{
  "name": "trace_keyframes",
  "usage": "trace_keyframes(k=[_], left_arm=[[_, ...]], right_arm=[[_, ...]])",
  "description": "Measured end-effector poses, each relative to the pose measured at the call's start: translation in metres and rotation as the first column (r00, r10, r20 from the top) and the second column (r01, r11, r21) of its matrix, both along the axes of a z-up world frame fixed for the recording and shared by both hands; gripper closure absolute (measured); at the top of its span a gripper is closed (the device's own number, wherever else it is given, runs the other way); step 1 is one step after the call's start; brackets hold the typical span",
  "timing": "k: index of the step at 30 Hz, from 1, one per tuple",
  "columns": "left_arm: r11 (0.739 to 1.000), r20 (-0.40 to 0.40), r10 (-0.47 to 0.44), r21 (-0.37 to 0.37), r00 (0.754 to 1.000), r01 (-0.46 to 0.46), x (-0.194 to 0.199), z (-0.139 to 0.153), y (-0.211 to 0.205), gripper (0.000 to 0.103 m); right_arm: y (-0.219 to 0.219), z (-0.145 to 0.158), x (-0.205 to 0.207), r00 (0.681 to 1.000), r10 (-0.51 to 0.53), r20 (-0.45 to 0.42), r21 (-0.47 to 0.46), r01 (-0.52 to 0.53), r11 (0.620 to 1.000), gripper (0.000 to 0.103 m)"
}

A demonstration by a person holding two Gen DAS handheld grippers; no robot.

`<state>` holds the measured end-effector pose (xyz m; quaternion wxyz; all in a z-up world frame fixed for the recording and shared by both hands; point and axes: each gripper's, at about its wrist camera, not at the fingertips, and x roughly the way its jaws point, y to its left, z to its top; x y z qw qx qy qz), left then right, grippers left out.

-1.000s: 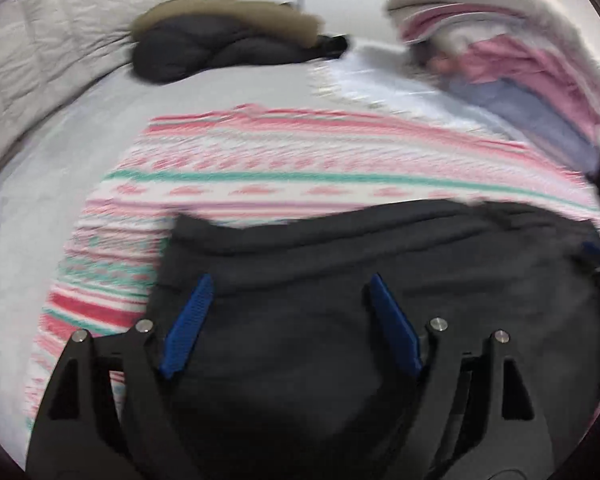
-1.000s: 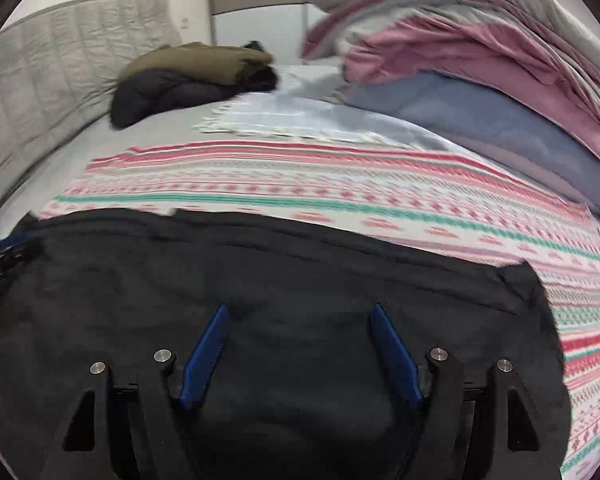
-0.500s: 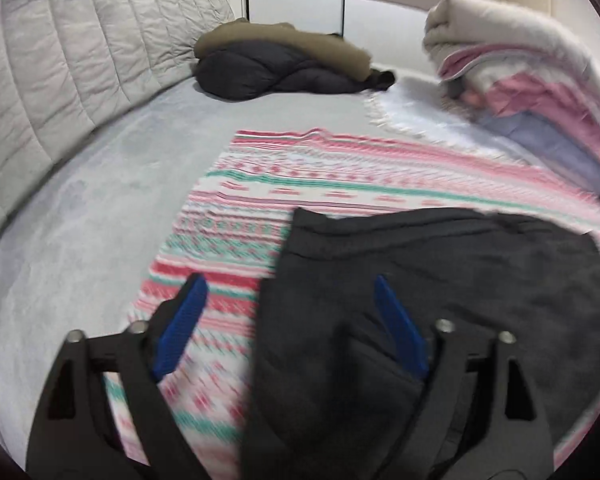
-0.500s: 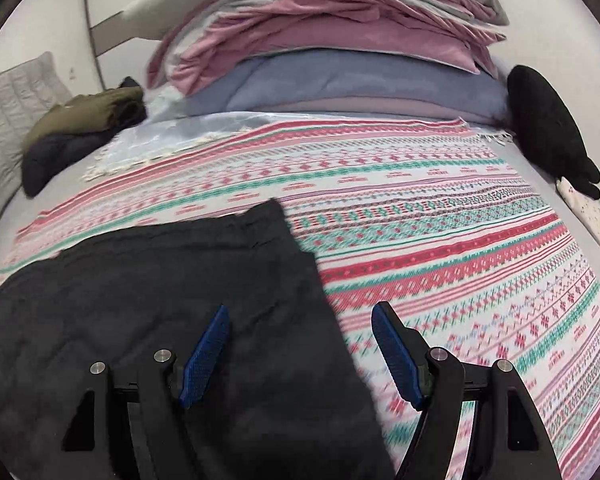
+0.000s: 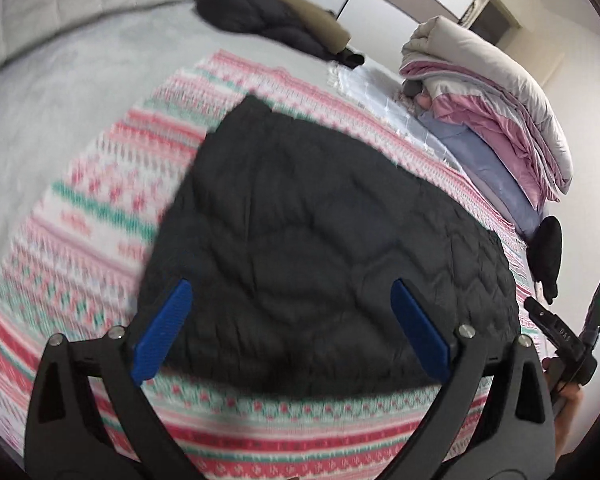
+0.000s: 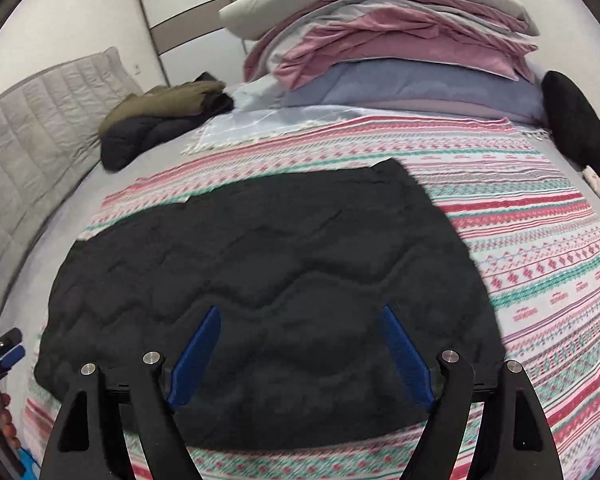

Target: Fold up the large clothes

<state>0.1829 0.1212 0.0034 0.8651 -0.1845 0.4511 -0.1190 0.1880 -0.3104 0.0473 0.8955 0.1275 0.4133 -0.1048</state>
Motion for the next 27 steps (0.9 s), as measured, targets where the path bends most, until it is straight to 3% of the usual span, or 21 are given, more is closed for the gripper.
trace_keyframes(k=[4, 6, 10, 15, 21, 27], left_arm=[[0.997, -0.030, 0.068, -0.044, 0.997, -0.070, -0.014, -0.034, 0.006, 0.004], [0.995, -0.046, 0.096, -0.034, 0.994, -0.098, -0.016, -0.045, 0.005, 0.004], [0.992, -0.031, 0.128, -0.015, 0.991, -0.129, -0.026, -0.044, -0.001, 0.004], [0.978, -0.080, 0.188, -0.072, 0.979, -0.194, -0.046, -0.046, 0.005, 0.004], [0.982, -0.135, 0.128, -0.122, 0.983, -0.144, -0.044, -0.065, -0.007, 0.004], [0.931, -0.070, 0.183, -0.308, 0.981, -0.196, -0.026, -0.086, -0.009, 0.012]], right_arm=[[0.017, -0.017, -0.002, 0.998, 0.057, -0.007, 0.008, -0.057, 0.998, 0.020], [0.023, -0.029, 0.006, 0.996, 0.075, -0.056, 0.017, -0.075, 0.997, 0.020], [0.024, -0.037, 0.010, 0.994, 0.086, -0.068, 0.012, -0.085, 0.996, 0.020], [0.021, -0.041, 0.015, 0.993, 0.073, -0.090, -0.046, -0.077, 0.996, 0.020], [0.018, -0.044, 0.014, 0.993, 0.069, -0.097, -0.035, -0.072, 0.997, 0.020], [0.016, -0.047, 0.015, 0.994, 0.067, -0.091, -0.023, -0.070, 0.997, 0.020]])
